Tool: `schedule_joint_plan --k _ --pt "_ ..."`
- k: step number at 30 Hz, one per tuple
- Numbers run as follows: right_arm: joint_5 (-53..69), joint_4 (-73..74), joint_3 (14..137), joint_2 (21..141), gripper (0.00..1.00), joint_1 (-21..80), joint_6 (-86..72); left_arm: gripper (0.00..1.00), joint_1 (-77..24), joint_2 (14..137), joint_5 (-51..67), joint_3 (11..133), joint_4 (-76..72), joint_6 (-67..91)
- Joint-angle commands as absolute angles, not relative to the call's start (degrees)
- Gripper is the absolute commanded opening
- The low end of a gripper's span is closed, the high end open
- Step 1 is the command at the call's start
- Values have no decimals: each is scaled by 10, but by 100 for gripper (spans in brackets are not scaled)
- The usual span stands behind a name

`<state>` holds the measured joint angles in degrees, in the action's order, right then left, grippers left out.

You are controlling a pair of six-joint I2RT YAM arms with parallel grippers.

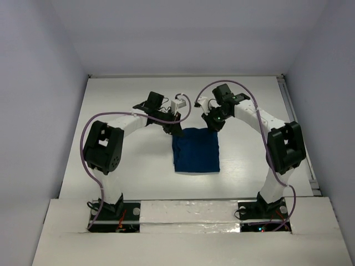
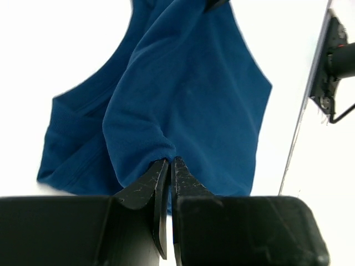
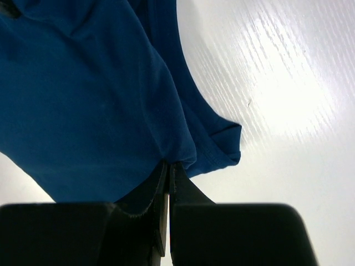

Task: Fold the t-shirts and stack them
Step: Fold the long partially folded tshirt into a neat square

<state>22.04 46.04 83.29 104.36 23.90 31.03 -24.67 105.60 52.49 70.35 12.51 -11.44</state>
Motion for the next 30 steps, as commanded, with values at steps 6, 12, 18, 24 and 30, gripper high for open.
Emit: schedule_joint_plan --k 6,12,18,24,30 --pt "200 460 817 999 0 236 308 0 -250 1045 582 747 134 -140" --pt "190 457 799 975 0 236 308 0 -250 1051 601 752 141 -155" --pt "185 459 782 955 0 236 308 0 -250 1052 626 759 154 -174" --pt "175 461 773 951 0 236 306 0 -250 1065 628 768 162 -180" --pt "169 450 793 990 0 236 299 0 -250 1115 588 792 159 -183"
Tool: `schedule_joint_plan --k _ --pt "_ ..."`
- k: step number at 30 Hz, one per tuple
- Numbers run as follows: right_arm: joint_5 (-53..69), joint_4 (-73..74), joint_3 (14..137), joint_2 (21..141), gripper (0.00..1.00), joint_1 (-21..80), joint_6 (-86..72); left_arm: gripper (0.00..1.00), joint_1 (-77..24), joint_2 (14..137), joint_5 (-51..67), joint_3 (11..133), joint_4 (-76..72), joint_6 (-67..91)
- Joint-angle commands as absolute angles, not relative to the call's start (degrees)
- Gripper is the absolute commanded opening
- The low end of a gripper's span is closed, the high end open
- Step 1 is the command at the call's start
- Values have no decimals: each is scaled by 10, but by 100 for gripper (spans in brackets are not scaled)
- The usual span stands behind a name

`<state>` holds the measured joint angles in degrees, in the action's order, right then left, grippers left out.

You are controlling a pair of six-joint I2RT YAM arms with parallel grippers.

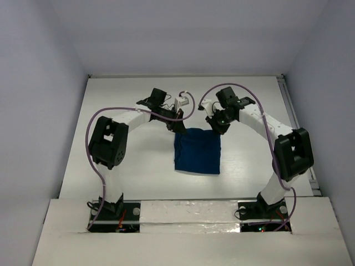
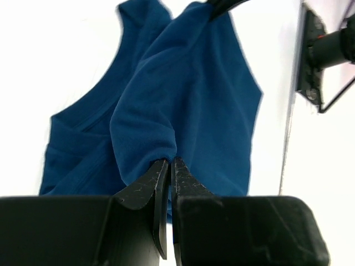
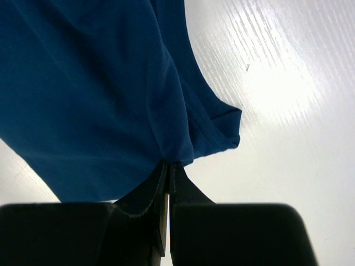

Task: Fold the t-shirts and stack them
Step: Fold the long partially folded tshirt into a neat square

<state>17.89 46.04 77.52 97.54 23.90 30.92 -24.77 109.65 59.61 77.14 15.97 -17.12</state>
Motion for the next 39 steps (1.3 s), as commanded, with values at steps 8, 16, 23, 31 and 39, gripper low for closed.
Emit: schedule_joint_plan --k 8,16,23,31,39 --pt "158 446 832 1074 0 236 274 0 -250 1153 487 779 98 -142" --pt "114 444 834 1097 20 236 257 10 -250 1186 444 803 73 -93" --pt "38 411 812 1093 23 236 246 14 -250 1208 439 821 68 -72" --pt "-14 393 799 1071 16 236 239 14 -250 1172 427 824 82 -78" --pt "-74 382 788 1049 17 236 235 15 -234 1104 418 838 112 -92"
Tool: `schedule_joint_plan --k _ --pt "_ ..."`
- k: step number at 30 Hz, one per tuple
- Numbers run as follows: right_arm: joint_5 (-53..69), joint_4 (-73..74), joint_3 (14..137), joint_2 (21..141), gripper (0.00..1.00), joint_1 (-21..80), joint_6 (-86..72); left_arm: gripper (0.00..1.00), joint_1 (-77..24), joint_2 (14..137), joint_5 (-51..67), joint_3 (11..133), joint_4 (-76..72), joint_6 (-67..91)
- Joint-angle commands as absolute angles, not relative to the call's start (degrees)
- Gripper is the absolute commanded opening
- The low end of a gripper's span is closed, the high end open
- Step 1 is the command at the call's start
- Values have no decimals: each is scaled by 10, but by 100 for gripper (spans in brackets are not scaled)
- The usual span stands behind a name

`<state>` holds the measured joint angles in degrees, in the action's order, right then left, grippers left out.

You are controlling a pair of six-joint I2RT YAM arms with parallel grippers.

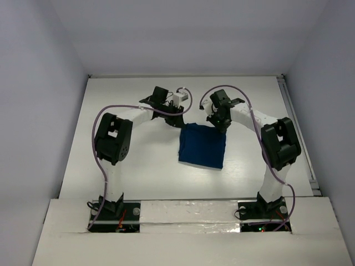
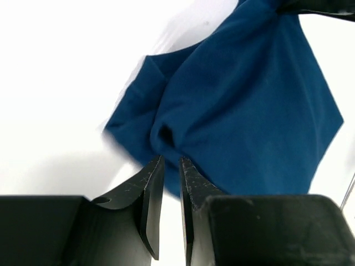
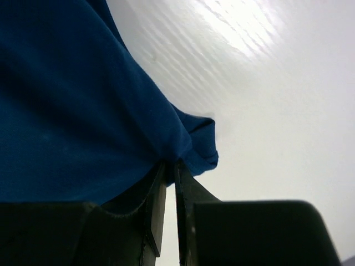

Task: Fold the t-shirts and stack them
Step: Fold the long partially folded tshirt into a neat square

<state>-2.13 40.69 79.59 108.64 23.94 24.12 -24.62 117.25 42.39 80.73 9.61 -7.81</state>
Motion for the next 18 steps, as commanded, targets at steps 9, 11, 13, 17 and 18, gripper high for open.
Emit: schedule_joint_plan --k 9,11,13,17,18 --pt "-73 394 785 1044 27 236 232 14 -217 1093 410 878 149 -106" --pt "-77 398 787 1044 32 236 231 13 -217 1092 430 875 151 -105" --pt "-94 393 786 1035 52 236 229 10 -217 1088 450 874 150 -97" --pt "-119 391 786 1020 54 236 224 4 -222 1081 474 867 150 -99" --pt "-121 387 783 1013 52 236 223 2 -222 1076 476 865 149 -100"
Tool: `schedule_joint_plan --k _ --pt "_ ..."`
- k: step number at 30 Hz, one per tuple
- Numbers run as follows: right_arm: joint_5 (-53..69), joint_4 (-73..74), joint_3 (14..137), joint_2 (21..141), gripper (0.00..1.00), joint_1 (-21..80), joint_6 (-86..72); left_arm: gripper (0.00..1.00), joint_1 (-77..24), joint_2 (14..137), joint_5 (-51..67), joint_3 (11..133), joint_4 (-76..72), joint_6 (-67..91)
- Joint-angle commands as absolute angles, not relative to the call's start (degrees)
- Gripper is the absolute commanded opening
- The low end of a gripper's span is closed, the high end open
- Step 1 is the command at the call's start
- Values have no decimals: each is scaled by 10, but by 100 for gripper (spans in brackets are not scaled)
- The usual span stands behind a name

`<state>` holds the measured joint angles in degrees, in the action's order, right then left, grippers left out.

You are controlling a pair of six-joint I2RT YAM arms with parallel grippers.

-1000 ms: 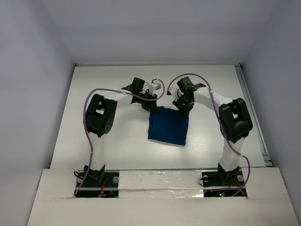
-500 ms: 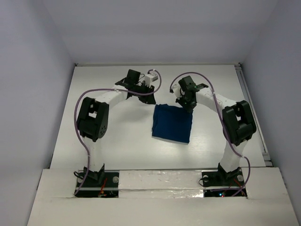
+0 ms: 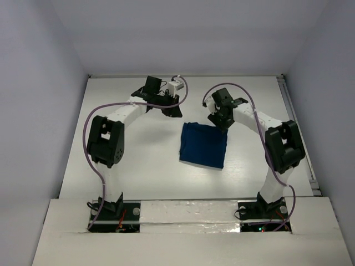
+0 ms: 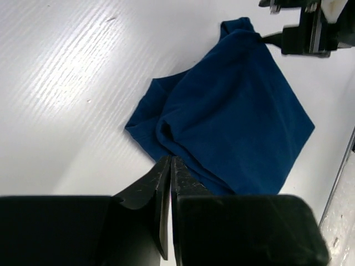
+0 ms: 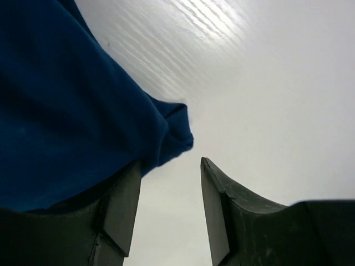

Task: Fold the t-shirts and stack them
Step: Fold the long partially folded tshirt into a neat square

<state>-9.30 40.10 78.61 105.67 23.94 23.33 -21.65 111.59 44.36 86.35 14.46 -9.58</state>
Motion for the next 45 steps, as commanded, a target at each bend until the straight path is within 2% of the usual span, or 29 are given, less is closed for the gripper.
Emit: schedule_joint_plan --k 1,2,3,6,14,19,29,33,42,43,45 --pt "-127 387 782 1009 47 236 222 1 -222 1072 482 860 145 -100" --pt "-132 382 779 997 43 236 219 0 -222 1068 499 851 142 -101" --pt "-139 379 774 990 29 236 218 0 -222 1058 507 845 136 -101" --pt "-137 376 766 963 0 236 213 0 -236 1036 520 824 120 -105" --pt "23 394 765 899 0 236 184 0 -276 1000 522 742 5 -58" --pt "116 404 756 873 0 231 173 0 -308 1059 493 755 10 -47" --pt "128 404 737 836 0 226 172 0 -338 1189 391 814 90 -34" --pt "146 424 738 858 0 226 185 0 -338 1229 390 836 140 -40" --pt "227 447 771 953 0 226 200 0 -325 1094 441 799 62 -50" --pt "229 447 773 960 0 226 200 2 -325 1085 444 795 57 -50" --pt "234 448 775 978 10 226 202 18 -312 1068 463 780 51 -48"
